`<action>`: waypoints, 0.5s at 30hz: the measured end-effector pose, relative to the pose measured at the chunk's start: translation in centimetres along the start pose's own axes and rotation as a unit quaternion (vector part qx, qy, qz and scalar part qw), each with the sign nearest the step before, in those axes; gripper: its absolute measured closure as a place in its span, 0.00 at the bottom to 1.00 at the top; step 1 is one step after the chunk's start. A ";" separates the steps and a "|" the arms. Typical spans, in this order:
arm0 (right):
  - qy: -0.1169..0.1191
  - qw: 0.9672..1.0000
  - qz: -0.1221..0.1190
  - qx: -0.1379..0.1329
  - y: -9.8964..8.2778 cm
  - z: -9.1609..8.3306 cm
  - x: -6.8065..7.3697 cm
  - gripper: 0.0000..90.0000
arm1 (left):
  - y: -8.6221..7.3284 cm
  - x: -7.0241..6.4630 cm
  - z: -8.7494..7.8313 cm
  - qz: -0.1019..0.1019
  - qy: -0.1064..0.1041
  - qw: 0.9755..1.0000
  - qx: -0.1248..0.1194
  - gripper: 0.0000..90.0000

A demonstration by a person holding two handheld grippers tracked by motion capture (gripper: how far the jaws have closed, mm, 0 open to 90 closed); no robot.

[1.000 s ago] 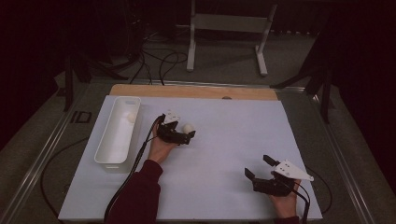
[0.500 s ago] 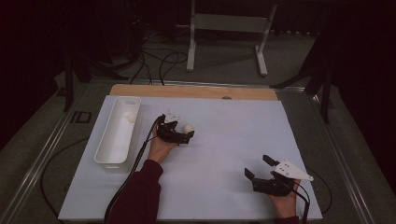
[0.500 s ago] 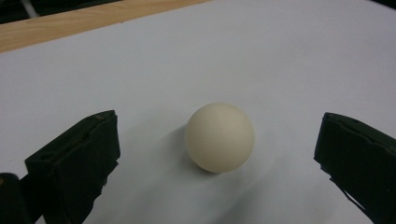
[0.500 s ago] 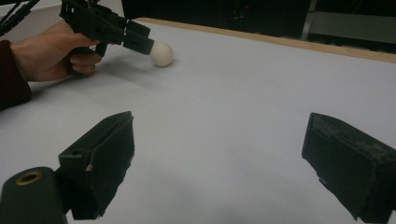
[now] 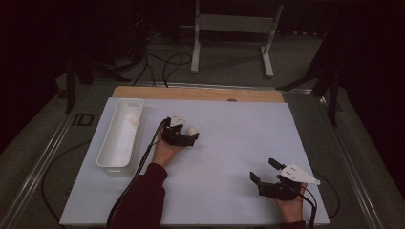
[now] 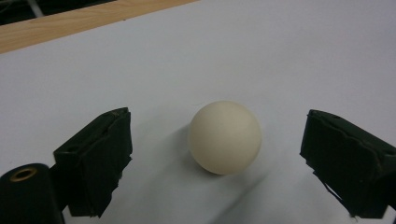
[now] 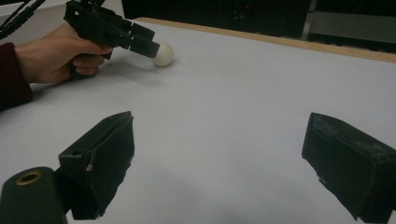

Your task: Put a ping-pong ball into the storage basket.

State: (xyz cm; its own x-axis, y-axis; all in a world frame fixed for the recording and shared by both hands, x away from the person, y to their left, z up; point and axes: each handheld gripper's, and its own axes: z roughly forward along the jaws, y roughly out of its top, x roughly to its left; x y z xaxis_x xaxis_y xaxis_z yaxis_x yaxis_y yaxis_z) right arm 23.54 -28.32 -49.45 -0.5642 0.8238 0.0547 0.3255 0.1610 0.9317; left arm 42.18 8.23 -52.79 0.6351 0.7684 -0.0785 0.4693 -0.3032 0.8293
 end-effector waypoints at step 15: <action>0.000 1.000 0.000 -0.001 0.0 0.0 -0.1 0.10 | 0.4 -0.7 1.0 0.008 0.008 0.999 0.030 0.28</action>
State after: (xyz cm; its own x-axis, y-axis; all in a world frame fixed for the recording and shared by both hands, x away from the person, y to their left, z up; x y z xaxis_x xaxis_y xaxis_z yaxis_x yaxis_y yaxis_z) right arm 23.55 -28.38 -49.42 -0.5639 0.8241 0.0541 0.3245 0.1608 0.9321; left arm 42.55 7.02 -52.98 0.6331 0.7721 -0.0559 0.4950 -0.3482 0.7961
